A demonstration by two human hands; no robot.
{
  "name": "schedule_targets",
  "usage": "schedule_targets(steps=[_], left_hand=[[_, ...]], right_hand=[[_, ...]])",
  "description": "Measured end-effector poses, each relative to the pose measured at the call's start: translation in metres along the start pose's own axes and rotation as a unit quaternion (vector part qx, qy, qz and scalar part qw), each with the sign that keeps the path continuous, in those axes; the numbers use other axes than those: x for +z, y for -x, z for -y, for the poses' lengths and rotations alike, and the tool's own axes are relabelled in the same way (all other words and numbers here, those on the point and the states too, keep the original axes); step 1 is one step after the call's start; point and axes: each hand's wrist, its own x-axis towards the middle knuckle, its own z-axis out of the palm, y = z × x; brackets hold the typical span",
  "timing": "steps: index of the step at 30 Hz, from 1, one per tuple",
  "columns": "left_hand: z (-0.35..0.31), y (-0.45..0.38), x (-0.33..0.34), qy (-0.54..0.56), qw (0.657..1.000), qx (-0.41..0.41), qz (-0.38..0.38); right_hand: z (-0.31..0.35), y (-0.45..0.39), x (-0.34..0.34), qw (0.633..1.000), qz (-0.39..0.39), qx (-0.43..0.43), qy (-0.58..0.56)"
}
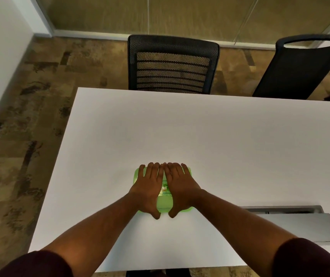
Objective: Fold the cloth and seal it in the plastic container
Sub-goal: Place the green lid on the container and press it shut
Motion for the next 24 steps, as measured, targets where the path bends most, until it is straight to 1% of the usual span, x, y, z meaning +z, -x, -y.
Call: schedule_targets(steps=[6, 8, 11, 13, 14, 15, 16, 17, 19, 21, 22, 24], left_hand=[[0.003, 0.012, 0.005, 0.052, 0.997, 0.018, -0.054], [0.003, 0.021, 0.011, 0.086, 0.993, 0.019, -0.076], [-0.003, 0.044, 0.028, 0.117, 0.985, 0.011, -0.124], [-0.010, 0.060, 0.039, 0.155, 0.973, -0.031, -0.165], [-0.012, 0.066, 0.043, 0.192, 0.961, -0.069, -0.186], [-0.014, 0.069, 0.048, 0.239, 0.942, -0.118, -0.206], [-0.016, 0.072, 0.051, 0.292, 0.913, -0.174, -0.225], [-0.016, 0.074, 0.053, 0.353, 0.875, -0.232, -0.238], [-0.019, 0.074, 0.051, 0.496, 0.771, -0.321, -0.238], [-0.022, 0.070, 0.045, 0.618, 0.667, -0.359, -0.209], [-0.025, 0.068, 0.043, 0.654, 0.629, -0.374, -0.195], [-0.028, 0.062, 0.039, 0.690, 0.579, -0.395, -0.178]], right_hand=[[-0.007, 0.005, 0.004, 1.000, 0.005, 0.007, -0.020], [-0.009, 0.013, 0.008, 0.999, -0.012, 0.014, -0.027], [-0.007, 0.031, 0.017, 0.996, -0.071, 0.026, -0.047], [-0.005, 0.044, 0.025, 0.982, -0.136, 0.063, -0.118], [-0.004, 0.050, 0.030, 0.965, -0.176, 0.097, -0.170], [-0.003, 0.055, 0.035, 0.941, -0.213, 0.141, -0.223], [-0.002, 0.058, 0.041, 0.910, -0.243, 0.191, -0.276], [0.001, 0.059, 0.047, 0.875, -0.256, 0.245, -0.329], [0.005, 0.061, 0.054, 0.790, -0.239, 0.330, -0.458], [0.009, 0.059, 0.056, 0.700, -0.203, 0.369, -0.577], [0.010, 0.058, 0.056, 0.670, -0.189, 0.378, -0.610], [0.012, 0.055, 0.056, 0.636, -0.169, 0.387, -0.646]])
